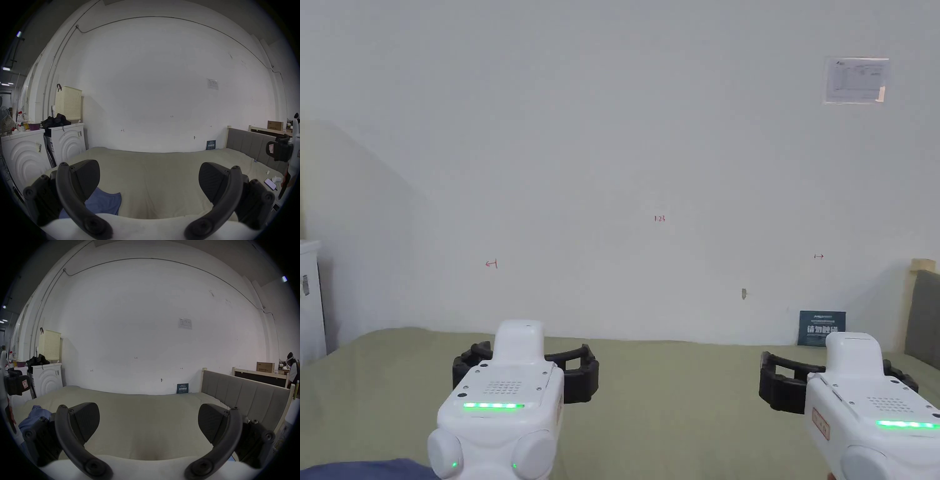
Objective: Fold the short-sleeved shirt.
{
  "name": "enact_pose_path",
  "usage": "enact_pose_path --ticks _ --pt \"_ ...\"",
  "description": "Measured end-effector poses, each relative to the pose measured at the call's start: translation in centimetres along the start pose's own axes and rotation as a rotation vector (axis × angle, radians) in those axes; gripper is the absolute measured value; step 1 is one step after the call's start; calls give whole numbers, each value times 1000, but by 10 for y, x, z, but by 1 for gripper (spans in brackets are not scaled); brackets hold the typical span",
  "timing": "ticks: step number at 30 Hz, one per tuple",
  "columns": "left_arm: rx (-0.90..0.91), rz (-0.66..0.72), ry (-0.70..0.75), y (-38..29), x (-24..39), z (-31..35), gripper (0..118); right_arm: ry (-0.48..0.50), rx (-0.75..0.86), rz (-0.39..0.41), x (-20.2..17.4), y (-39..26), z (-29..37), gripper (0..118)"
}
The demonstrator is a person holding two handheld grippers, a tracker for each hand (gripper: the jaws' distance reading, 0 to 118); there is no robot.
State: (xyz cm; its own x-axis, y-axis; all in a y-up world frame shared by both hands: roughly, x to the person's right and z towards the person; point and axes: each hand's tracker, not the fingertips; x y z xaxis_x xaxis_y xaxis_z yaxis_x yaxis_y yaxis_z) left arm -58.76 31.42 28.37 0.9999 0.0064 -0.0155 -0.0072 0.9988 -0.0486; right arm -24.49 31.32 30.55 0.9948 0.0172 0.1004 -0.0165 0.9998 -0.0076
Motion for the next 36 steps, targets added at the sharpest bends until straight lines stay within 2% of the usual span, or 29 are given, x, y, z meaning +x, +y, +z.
enact_pose_path --ticks 36 --pt "-11 3 -11 -3 3 1 118 -10 -17 12 1 -11 -3 118"
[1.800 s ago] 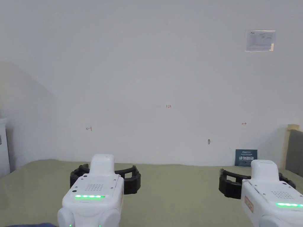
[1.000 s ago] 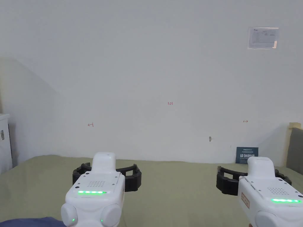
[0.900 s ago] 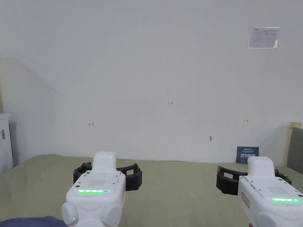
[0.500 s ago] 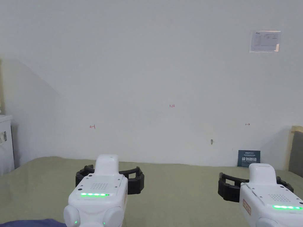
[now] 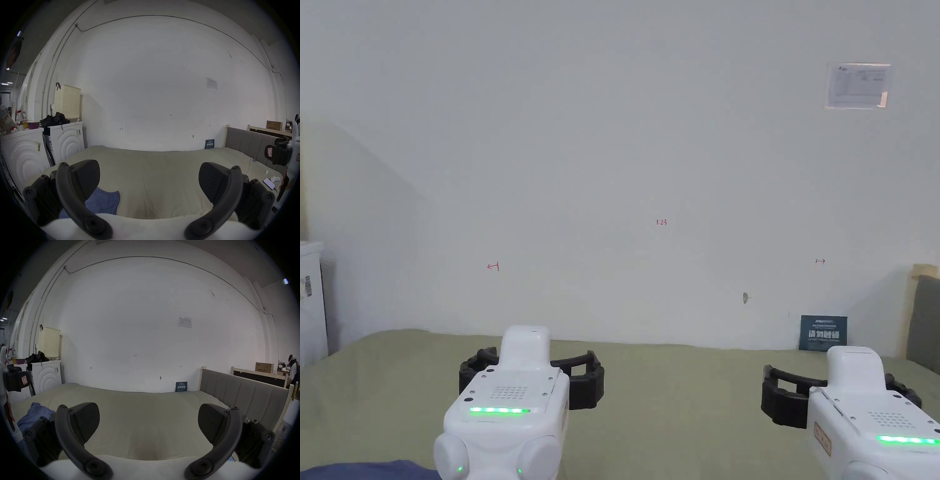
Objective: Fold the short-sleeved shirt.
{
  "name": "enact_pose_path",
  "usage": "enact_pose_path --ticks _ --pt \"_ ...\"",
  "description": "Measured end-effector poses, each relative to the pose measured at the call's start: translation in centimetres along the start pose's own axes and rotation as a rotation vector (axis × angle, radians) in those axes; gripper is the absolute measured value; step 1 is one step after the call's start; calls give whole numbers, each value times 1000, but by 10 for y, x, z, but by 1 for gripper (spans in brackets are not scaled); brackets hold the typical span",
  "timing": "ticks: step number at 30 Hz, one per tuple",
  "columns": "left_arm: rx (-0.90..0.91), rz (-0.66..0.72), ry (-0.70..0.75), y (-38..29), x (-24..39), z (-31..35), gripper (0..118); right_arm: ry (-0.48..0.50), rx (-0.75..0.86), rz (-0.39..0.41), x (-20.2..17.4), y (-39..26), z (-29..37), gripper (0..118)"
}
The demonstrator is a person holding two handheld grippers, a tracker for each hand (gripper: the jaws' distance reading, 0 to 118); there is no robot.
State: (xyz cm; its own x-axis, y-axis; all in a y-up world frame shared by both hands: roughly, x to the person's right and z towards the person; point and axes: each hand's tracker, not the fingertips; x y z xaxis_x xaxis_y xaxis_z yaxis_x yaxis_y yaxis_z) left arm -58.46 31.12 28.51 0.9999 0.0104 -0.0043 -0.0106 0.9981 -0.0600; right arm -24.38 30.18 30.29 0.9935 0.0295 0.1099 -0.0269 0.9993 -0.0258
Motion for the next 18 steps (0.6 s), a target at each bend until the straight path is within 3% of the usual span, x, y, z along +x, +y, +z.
enact_pose_path --ticks 18 --pt "-10 -4 -4 0 3 -1 118 8 -5 -1 2 4 5 118"
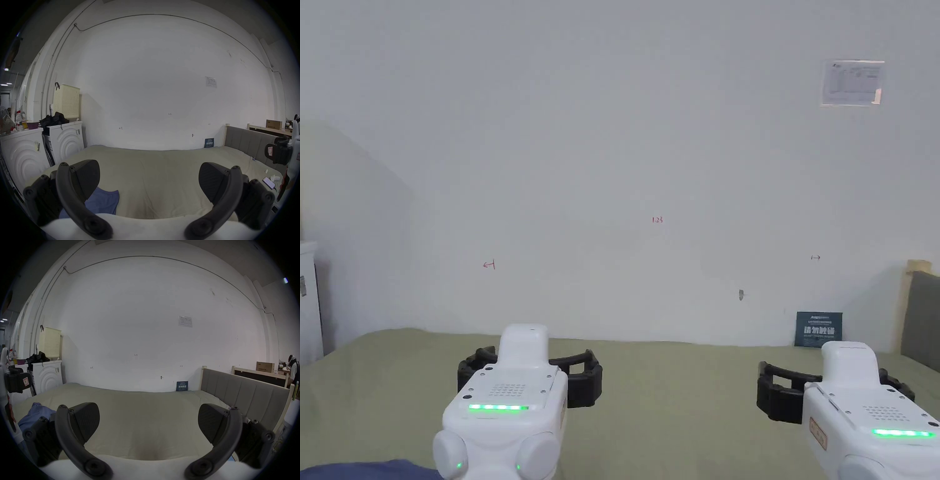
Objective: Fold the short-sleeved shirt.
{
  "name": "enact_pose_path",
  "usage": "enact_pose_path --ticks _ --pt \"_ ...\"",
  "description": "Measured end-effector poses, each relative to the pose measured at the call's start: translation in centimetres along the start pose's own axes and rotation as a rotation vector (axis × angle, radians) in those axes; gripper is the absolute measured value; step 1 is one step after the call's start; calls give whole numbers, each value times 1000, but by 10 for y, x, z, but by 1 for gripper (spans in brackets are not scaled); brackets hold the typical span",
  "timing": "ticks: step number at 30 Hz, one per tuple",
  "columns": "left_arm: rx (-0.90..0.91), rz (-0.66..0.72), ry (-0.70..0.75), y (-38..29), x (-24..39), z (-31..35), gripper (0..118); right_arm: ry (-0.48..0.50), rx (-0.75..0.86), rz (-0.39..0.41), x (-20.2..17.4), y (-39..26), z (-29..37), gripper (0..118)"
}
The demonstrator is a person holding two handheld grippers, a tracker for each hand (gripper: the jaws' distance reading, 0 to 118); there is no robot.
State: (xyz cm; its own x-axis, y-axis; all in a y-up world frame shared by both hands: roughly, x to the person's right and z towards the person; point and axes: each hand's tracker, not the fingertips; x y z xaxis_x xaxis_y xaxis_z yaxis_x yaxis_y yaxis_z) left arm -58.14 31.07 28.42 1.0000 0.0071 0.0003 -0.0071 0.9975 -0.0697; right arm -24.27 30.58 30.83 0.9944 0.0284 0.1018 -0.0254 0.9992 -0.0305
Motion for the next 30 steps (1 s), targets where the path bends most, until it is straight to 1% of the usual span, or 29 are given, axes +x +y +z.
enact_pose_path --ticks 9,15,21,29,30 --pt "-15 -4 1 -2 1 -3 118 -2 7 -13 4 1 0 118" --pt "-11 0 -3 -3 -2 -3 118 1 0 1 1 1 1 118" --pt "-28 0 4 -3 -5 -7 118 4 -44 -8 -3 0 -3 118" --pt "-28 3 4 -5 -8 -7 118 2 -34 -3 -13 4 10 118" --pt "-27 1 3 -5 -8 -7 118 1 -32 -2 -10 0 2 118"
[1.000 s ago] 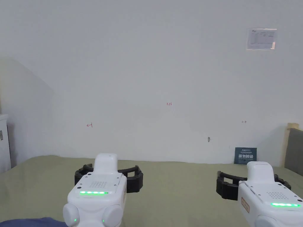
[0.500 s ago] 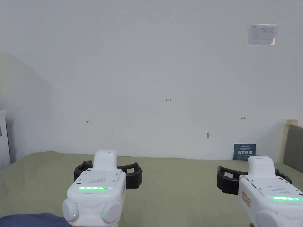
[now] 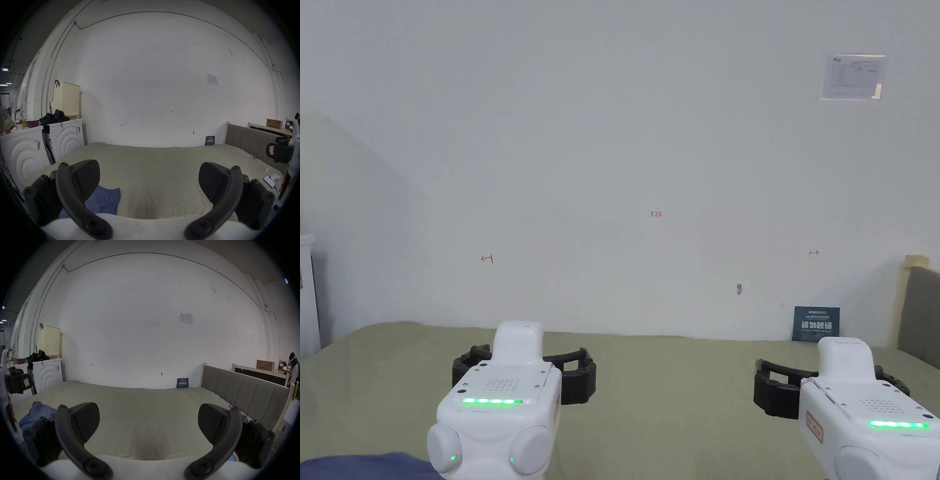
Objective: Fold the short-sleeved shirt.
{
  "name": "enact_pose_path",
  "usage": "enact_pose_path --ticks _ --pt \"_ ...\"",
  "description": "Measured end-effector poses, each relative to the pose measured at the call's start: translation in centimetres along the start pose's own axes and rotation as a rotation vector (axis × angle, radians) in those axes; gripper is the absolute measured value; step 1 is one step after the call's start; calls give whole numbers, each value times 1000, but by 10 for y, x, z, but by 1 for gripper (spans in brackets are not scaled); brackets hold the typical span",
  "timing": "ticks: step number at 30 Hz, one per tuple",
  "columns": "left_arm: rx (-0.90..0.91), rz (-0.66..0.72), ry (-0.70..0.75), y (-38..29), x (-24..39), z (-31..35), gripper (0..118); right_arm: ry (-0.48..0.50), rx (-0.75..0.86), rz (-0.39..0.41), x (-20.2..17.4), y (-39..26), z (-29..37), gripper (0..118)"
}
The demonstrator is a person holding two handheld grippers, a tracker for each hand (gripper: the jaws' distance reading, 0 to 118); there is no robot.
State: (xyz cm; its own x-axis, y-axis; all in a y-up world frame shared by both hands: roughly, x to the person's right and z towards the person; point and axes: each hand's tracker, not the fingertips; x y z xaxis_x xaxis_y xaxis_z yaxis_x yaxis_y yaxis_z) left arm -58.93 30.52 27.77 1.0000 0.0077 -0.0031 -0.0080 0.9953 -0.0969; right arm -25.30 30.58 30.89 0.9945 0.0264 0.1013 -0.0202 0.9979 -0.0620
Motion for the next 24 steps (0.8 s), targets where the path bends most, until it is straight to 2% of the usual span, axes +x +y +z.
enact_pose_path --ticks 9,14,18,21,24 --pt "6 -9 -7 2 2 3 118 9 8 -3 4 -2 -4 118" --pt "18 10 -41 5 2 5 118 13 -15 -34 5 -1 -4 118" --pt "36 10 -30 4 1 7 118 -3 4 -18 4 3 4 118" --pt "34 7 -24 5 2 7 118 11 -9 -46 8 6 4 118" --pt "28 13 -24 5 2 7 118 -7 1 -18 8 7 5 118"
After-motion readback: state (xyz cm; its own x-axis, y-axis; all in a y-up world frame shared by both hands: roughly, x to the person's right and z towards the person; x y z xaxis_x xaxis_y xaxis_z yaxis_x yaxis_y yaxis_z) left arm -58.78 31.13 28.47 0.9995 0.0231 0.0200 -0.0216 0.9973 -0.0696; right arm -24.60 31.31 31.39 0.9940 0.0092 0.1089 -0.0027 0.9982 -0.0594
